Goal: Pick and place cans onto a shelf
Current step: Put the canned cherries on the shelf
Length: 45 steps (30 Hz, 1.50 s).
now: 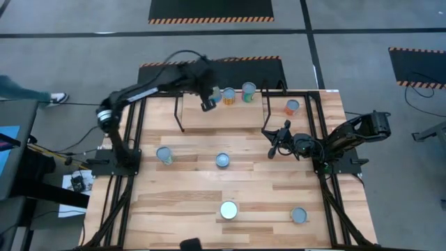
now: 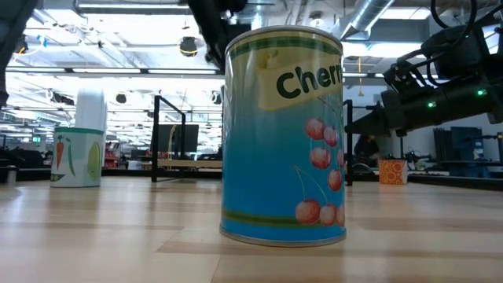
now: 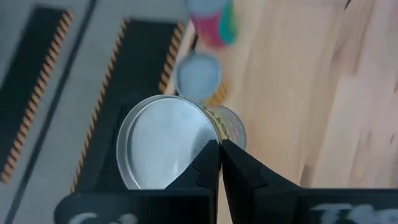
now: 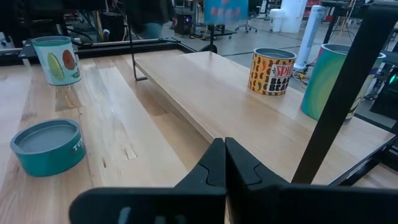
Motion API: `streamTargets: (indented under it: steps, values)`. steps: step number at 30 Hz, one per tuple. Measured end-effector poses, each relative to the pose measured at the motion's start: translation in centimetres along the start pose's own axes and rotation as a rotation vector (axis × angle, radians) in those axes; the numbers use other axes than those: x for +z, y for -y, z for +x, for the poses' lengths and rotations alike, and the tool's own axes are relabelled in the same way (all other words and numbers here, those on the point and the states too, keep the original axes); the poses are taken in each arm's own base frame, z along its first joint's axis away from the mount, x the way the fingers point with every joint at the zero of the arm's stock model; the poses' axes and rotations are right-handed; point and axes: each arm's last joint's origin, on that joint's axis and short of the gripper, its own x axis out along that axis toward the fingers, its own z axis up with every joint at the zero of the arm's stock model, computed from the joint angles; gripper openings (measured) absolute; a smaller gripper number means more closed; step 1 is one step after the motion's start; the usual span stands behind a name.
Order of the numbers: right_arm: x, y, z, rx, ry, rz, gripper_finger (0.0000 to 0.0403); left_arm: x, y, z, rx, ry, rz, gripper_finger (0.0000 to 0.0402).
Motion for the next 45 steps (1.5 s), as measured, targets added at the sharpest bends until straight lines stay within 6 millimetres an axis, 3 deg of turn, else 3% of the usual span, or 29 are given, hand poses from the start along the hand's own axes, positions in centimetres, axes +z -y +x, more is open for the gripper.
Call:
streamTargets:
  steps: [5, 13, 29, 45]
  values:
    - [0.0, 0.0, 0.0, 0.001, 0.0, 0.0, 0.0008, -0.3, -0.1, 3.4, 0.053, -0.109, -0.006, 0.0]
    - [0.0, 0.0, 0.0, 0.002, 0.0, 0.0, 0.0008, -0.7, -0.7, 6.3, 0.052, -0.16, -0.037, 0.0]
    - [0.0, 0.0, 0.0, 0.001, -0.001, -0.001, 0.0008, -1.1, -1.0, 8.5, 0.023, -0.145, -0.071, 0.0]
    - [0.0, 0.0, 0.0, 0.001, -0.001, -0.001, 0.0008, -1.0, -1.2, 8.6, 0.031, -0.138, -0.077, 0.0013]
